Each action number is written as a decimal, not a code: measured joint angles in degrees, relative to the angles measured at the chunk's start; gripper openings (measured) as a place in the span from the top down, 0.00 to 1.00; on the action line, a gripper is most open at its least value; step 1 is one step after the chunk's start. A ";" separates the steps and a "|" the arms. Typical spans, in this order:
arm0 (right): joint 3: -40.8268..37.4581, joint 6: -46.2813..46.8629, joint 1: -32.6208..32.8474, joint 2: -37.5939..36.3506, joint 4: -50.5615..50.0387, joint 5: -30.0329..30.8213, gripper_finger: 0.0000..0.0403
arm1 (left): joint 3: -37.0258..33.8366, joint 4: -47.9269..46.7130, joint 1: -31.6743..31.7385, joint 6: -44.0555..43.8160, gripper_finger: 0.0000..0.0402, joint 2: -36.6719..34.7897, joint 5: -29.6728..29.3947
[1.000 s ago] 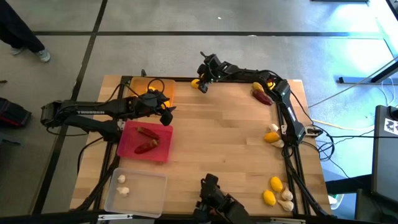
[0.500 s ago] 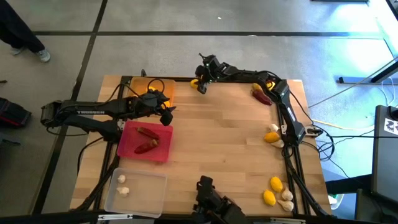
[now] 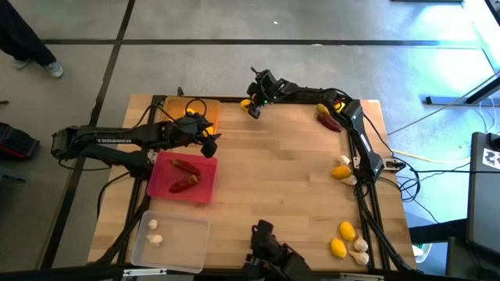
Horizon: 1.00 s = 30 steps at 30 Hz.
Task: Sort produce into baskets
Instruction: Put the lemon into the yellow bin
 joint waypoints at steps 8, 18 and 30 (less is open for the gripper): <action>0.07 1.26 0.00 -0.21 -2.14 1.39 0.49 | 0.00 0.00 0.02 -0.02 0.36 0.00 0.00; -0.02 0.14 0.09 -2.30 -8.49 2.36 0.49 | 0.00 0.03 0.09 0.02 0.36 0.00 0.00; 0.11 -1.34 0.56 -3.33 -17.43 1.84 0.49 | 0.00 0.22 0.11 0.11 0.36 0.00 -0.02</action>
